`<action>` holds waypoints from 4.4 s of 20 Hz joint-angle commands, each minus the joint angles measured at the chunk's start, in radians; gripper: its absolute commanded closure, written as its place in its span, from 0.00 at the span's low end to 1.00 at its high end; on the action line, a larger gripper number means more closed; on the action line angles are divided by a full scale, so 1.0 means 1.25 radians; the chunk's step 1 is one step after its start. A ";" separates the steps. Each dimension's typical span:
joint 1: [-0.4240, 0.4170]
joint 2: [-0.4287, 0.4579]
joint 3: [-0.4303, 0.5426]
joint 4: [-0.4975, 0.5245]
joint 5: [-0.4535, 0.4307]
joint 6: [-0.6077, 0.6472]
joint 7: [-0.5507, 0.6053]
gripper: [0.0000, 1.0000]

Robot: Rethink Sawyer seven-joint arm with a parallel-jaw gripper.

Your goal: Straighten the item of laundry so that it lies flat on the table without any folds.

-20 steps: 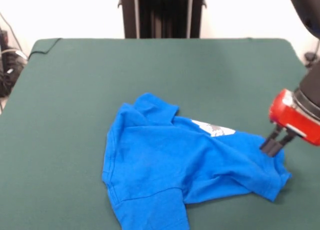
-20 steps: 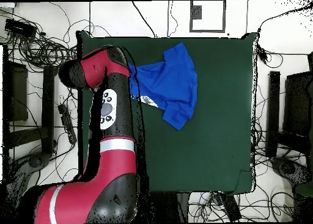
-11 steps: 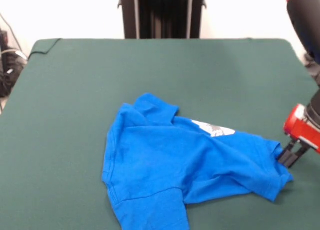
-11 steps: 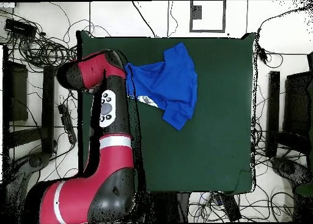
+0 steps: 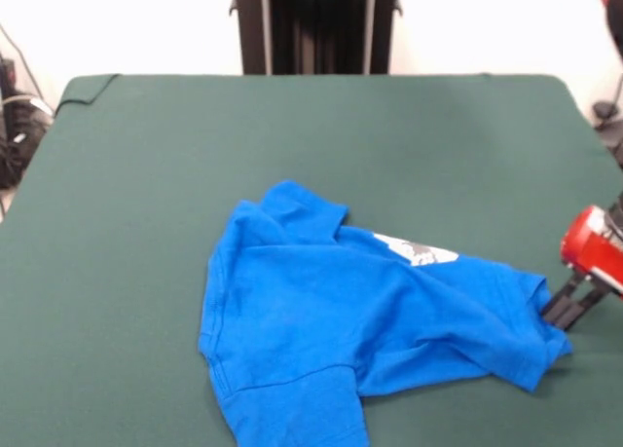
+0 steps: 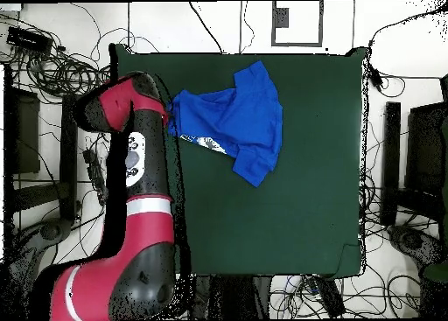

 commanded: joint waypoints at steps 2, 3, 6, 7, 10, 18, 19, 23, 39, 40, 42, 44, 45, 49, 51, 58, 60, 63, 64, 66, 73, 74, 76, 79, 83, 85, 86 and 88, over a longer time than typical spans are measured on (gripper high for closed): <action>0.035 0.156 -0.089 -0.012 -0.112 -0.136 0.367 1.00; 0.034 0.158 -0.096 -0.016 -0.117 -0.137 0.366 1.00; 0.037 0.156 -0.115 -0.022 -0.133 -0.138 0.368 1.00; 0.040 0.154 -0.122 -0.021 -0.140 -0.138 0.372 1.00; 0.040 0.153 -0.131 -0.022 -0.149 -0.144 0.373 1.00; 0.007 0.098 -0.011 0.039 -0.016 -0.072 0.255 1.00; -0.002 0.080 0.021 0.054 0.025 -0.029 0.226 1.00; -0.011 0.045 0.034 0.052 0.083 0.076 0.173 1.00; 0.009 0.059 -0.001 0.032 0.108 0.068 0.204 1.00; 0.012 0.063 -0.007 0.033 0.101 0.056 0.212 1.00; 0.023 0.077 -0.032 0.033 0.066 0.003 0.237 1.00; 0.033 0.104 -0.060 0.027 0.028 -0.063 0.277 1.00; 0.037 0.115 -0.072 0.024 0.012 -0.089 0.295 1.00; 0.044 0.139 -0.090 0.017 -0.005 -0.129 0.343 1.00; 0.044 0.140 -0.091 0.014 -0.008 -0.121 0.345 1.00; 0.043 0.152 -0.104 -0.003 -0.022 -0.128 0.359 1.00; 0.044 0.151 -0.109 -0.001 -0.020 -0.125 0.358 1.00; 0.040 0.123 -0.082 0.017 0.021 -0.078 0.315 1.00; 0.039 0.113 -0.074 0.021 0.034 -0.057 0.303 1.00; 0.039 0.100 -0.068 0.023 0.048 -0.026 0.290 1.00; 0.038 0.078 -0.131 -0.028 0.022 0.091 0.233 1.00; 0.036 0.077 -0.131 -0.031 0.023 0.095 0.230 1.00; 0.034 0.081 -0.131 -0.037 0.021 0.094 0.231 1.00; 0.037 0.076 -0.132 -0.028 0.015 0.083 0.241 1.00; 0.041 0.093 -0.136 -0.027 0.004 0.054 0.268 1.00; 0.042 0.111 -0.137 -0.027 -0.005 0.024 0.296 1.00; 0.043 0.120 -0.139 -0.027 -0.011 0.007 0.312 1.00; 0.048 0.133 -0.150 -0.027 -0.021 -0.009 0.342 1.00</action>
